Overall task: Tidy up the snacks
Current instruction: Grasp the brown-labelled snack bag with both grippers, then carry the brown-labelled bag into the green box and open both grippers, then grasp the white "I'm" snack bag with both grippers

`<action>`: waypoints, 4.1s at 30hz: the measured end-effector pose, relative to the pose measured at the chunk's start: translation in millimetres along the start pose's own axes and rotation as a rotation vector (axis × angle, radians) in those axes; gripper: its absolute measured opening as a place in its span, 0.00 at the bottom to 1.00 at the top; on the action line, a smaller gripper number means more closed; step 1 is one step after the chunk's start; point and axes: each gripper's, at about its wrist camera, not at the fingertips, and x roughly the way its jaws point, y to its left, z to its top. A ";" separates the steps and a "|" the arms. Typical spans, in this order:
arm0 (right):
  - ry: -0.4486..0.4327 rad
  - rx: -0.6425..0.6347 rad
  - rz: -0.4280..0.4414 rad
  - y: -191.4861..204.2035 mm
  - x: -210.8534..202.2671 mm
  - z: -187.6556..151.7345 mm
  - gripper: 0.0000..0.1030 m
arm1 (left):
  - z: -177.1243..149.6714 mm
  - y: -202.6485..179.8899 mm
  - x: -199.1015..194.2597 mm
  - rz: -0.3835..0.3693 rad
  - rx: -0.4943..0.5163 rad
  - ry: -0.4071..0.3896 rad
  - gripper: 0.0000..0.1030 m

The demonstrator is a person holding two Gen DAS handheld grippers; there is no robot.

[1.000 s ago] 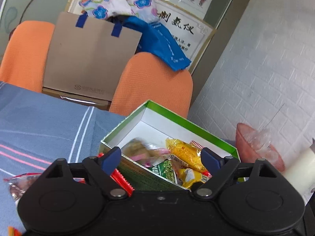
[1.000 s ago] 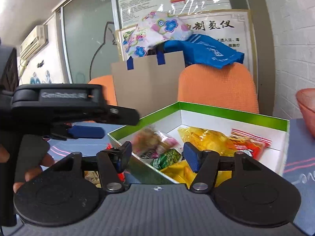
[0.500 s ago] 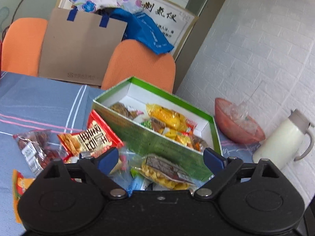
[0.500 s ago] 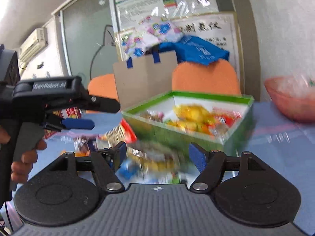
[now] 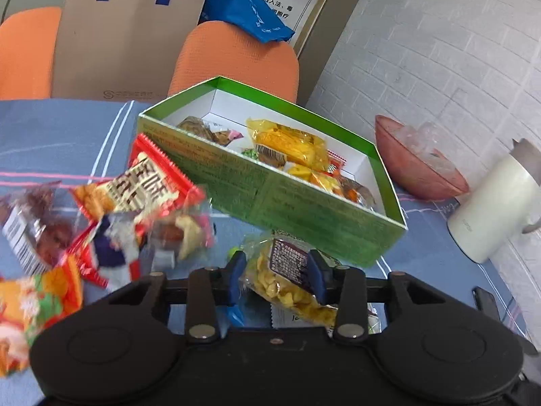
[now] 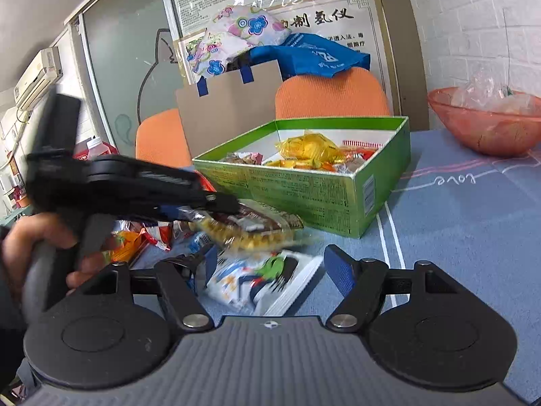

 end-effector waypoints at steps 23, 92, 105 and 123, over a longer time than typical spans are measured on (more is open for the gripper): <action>0.088 0.123 0.075 2.0 11.5 -5.9 1.00 | -37.3 23.9 -30.4 -0.139 -0.249 0.013 1.00; 0.084 -0.007 0.064 -1.3 -22.4 -17.9 1.00 | -60.4 0.6 -61.2 -0.126 -0.106 0.046 1.00; 0.148 0.048 0.129 13.5 -16.3 -38.3 0.95 | -75.6 9.3 -48.3 -0.202 -0.201 0.106 0.87; 0.067 0.000 0.151 17.6 -18.3 -31.5 0.46 | -57.3 -3.7 -47.1 -0.226 -0.154 0.040 0.47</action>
